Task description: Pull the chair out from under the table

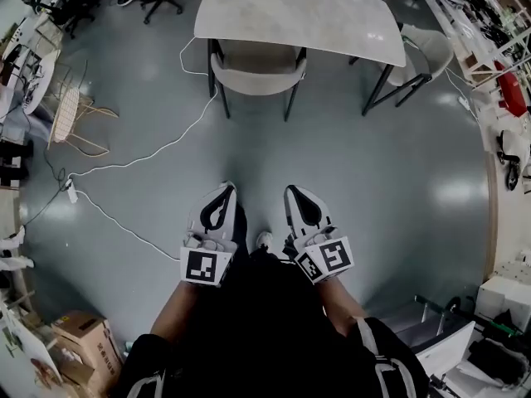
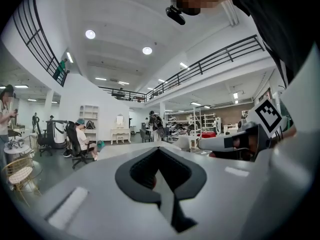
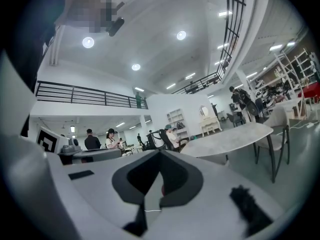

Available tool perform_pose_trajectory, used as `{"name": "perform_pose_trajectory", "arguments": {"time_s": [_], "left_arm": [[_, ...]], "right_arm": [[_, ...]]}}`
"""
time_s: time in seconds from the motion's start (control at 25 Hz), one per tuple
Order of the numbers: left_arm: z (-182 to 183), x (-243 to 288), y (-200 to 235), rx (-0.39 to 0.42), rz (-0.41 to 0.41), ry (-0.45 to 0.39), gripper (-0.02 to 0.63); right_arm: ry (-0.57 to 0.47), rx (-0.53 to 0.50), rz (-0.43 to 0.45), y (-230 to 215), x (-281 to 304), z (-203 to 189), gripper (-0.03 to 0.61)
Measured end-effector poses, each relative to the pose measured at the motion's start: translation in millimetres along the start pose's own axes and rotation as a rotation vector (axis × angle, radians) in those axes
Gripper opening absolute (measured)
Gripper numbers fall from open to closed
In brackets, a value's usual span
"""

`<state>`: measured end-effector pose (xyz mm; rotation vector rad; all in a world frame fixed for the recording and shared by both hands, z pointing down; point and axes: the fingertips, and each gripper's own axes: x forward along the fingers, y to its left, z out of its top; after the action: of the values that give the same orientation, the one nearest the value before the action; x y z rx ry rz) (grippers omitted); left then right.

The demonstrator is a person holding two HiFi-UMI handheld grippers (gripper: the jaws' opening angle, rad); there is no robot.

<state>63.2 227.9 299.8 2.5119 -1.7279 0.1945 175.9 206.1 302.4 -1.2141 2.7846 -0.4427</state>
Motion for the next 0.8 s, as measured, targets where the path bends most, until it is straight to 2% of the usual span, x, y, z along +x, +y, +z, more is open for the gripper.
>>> {"name": "perform_pose_trajectory", "arguments": {"time_s": [0.32,0.8], "left_arm": [[0.2,56.4,43.7,-0.047,-0.050,-0.001,0.006],[1.8,128.0,149.5,-0.098,-0.098,0.025,0.006]], "right_arm": [[0.004,-0.005,-0.045,-23.0,63.0,11.3,0.015],[0.033,-0.013,-0.101,-43.1,181.8,21.7,0.015]]}}
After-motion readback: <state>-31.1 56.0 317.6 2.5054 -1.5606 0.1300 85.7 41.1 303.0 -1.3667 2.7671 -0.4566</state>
